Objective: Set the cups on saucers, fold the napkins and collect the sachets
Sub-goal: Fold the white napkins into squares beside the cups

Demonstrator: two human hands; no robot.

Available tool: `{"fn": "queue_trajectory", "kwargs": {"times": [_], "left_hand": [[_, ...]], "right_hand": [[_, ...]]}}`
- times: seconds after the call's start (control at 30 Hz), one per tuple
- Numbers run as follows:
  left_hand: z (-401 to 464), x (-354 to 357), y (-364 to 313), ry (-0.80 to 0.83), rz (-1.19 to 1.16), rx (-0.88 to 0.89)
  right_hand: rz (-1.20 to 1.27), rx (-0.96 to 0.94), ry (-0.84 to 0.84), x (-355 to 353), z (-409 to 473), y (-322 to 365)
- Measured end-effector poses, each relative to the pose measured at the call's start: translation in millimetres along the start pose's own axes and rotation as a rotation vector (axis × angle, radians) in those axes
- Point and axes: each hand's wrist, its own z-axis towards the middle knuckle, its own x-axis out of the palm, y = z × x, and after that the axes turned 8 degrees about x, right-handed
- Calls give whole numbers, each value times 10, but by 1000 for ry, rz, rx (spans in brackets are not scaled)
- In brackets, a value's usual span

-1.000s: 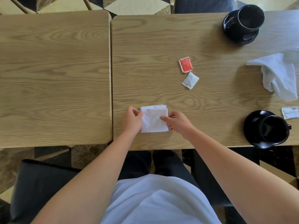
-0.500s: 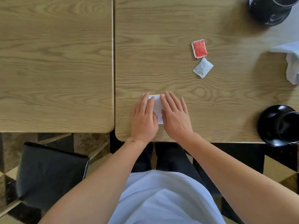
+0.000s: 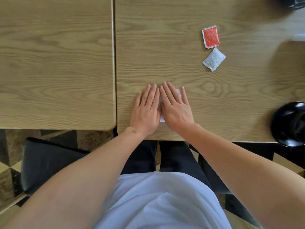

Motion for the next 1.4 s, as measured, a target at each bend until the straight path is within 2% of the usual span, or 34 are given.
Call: {"fn": "queue_trajectory", "kwargs": {"times": [0.3,0.43,0.5,0.57,0.67,0.7,0.77,0.83,0.97,1.13,1.3,1.4], "left_hand": [[13,156,121,47,149,53],[28,112,103,154,226,53],[21,11,60,177,223,53],[13,-151,-24,63,7,-100],[-34,-386,-104,-299,-448,-596],[-31,-437,-89,-340,-588,-757],[-19,-504,-49,-299,-874,-1001],[-25,-522,-42,-236,-1038,-1087],[47,-512,-107,-43,-1143,-1039],[223,-462,-41,73,-1182,-1024],[263,-511,-45,57,-1187,-875],[243,-608,-175,87,-1287,-842]], "right_hand": [[4,-75,-69,133,51,-128],[-119,-68,48,46,41,-74],[-137,4,119,-64,38,-11],[10,220,84,-222,12,48],[366,581,-117,-417,-170,77],[481,690,-135,-454,-229,68],[673,881,-25,-489,-327,61],[791,997,107,-481,-390,65],[816,1071,165,-434,-381,72],[830,1049,253,-430,-296,55],[1016,1049,377,-570,-308,-5],[1165,1059,368,-702,-467,-71]]}}
